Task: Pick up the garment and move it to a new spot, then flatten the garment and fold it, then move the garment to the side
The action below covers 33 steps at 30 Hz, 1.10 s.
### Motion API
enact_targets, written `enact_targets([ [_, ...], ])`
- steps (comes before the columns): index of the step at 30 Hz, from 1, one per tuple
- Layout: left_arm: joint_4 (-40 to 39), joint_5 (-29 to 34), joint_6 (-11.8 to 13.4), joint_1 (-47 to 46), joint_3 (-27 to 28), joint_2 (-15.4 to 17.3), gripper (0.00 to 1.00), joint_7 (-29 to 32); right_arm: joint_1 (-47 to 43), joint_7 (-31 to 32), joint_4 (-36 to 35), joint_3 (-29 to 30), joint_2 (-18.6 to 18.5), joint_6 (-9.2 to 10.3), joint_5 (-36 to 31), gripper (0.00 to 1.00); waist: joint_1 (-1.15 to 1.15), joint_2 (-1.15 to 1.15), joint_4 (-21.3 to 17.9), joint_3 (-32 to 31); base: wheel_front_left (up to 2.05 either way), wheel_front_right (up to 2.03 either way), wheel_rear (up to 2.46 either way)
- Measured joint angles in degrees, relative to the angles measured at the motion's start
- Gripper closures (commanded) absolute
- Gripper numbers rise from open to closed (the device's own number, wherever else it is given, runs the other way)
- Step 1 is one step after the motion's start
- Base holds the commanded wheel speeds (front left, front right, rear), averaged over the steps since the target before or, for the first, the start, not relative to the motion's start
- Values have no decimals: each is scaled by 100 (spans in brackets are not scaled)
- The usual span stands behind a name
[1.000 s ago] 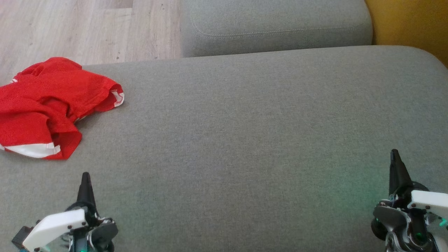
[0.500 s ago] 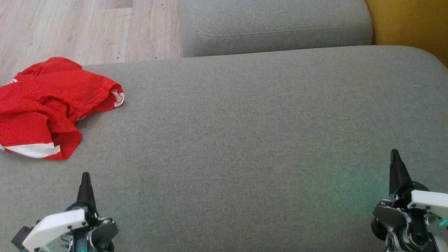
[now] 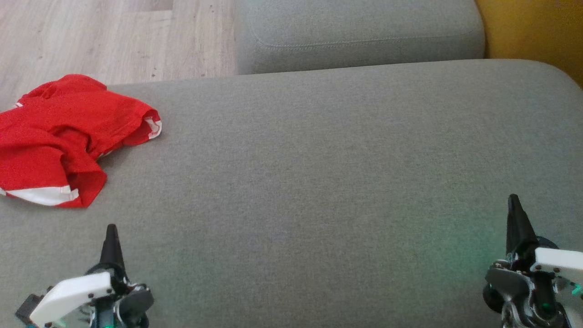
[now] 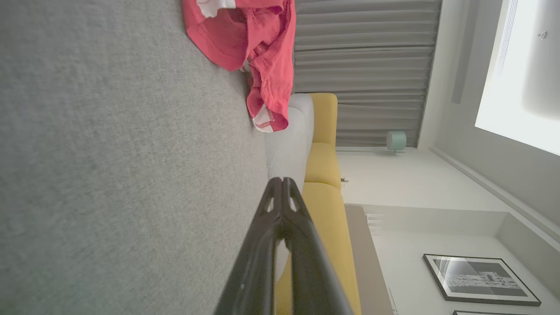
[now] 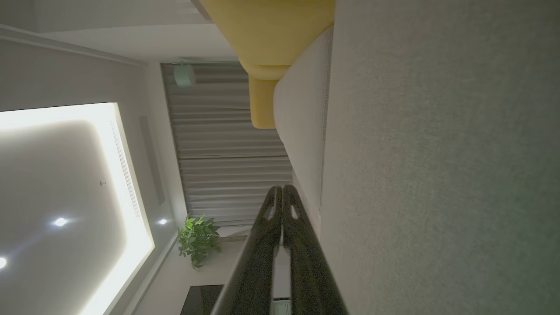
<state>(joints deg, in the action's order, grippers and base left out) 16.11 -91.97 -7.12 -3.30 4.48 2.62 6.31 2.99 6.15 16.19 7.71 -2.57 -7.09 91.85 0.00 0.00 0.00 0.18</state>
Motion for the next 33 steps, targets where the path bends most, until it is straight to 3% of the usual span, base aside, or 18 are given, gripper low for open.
enact_targets([
  [1, 22, 1, 7, 3, -3, -1, 0, -1, -4, -1, 26, -1, 1, 0, -2, 0, 0, 0, 0, 0, 0, 0, 0],
  [7, 432, 1, 8, 358, -75, -23, 0, -10, -352, -8, 487, -20, 24, 7, -3, 0, 0, 0, 0, -7, 0, 0, 0],
  [23, 181, 269, 64, 440, -199, -25, 0, -244, -380, -242, 394, -158, 25, 7, -341, 0, 0, 0, 14, -60, 0, 0, 0],
  [33, -47, 1202, 216, 450, -327, -24, 0, -424, -380, -414, 227, -160, 25, 7, -1192, 0, 0, 0, 43, -94, 0, 0, 0],
])
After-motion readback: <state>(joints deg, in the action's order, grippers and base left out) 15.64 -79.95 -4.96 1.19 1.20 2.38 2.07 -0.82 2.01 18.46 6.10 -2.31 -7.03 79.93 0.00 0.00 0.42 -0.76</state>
